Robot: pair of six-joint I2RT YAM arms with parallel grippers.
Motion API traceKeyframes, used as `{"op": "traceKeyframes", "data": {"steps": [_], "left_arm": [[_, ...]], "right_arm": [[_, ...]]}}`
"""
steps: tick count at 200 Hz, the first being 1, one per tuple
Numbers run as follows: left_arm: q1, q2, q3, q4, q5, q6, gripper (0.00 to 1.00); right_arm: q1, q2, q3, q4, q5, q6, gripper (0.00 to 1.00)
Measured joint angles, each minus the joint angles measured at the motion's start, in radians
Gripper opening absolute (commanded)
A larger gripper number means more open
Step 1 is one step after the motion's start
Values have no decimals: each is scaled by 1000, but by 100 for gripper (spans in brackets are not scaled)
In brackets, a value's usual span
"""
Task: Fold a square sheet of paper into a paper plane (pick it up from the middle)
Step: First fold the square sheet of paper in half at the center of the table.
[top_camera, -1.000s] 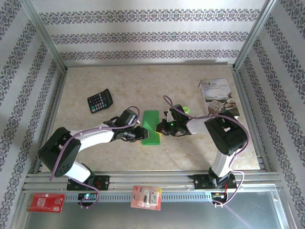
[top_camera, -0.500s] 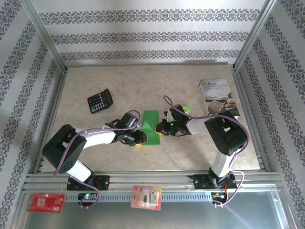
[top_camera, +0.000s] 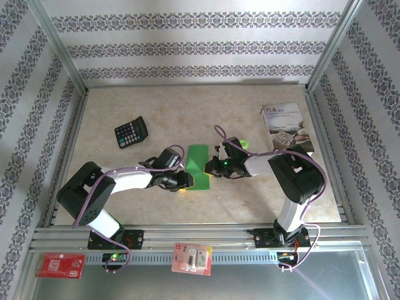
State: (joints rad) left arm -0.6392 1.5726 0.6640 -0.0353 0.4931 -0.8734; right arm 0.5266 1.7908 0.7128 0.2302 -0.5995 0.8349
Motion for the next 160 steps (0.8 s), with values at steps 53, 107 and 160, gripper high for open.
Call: {"op": "traceKeyframes", "data": {"steps": [53,107,160], "left_arm": [[74,-72,3,-24,6,5,32],[149,87,224,-24,43,54,25],[193,261,362,-32,60,121,22]], "right_arm": [[0,2,0,1,0,-3,0],[0,0,-1,3,0,-3,0],[0,0,-1,3,0,-3,0]]}}
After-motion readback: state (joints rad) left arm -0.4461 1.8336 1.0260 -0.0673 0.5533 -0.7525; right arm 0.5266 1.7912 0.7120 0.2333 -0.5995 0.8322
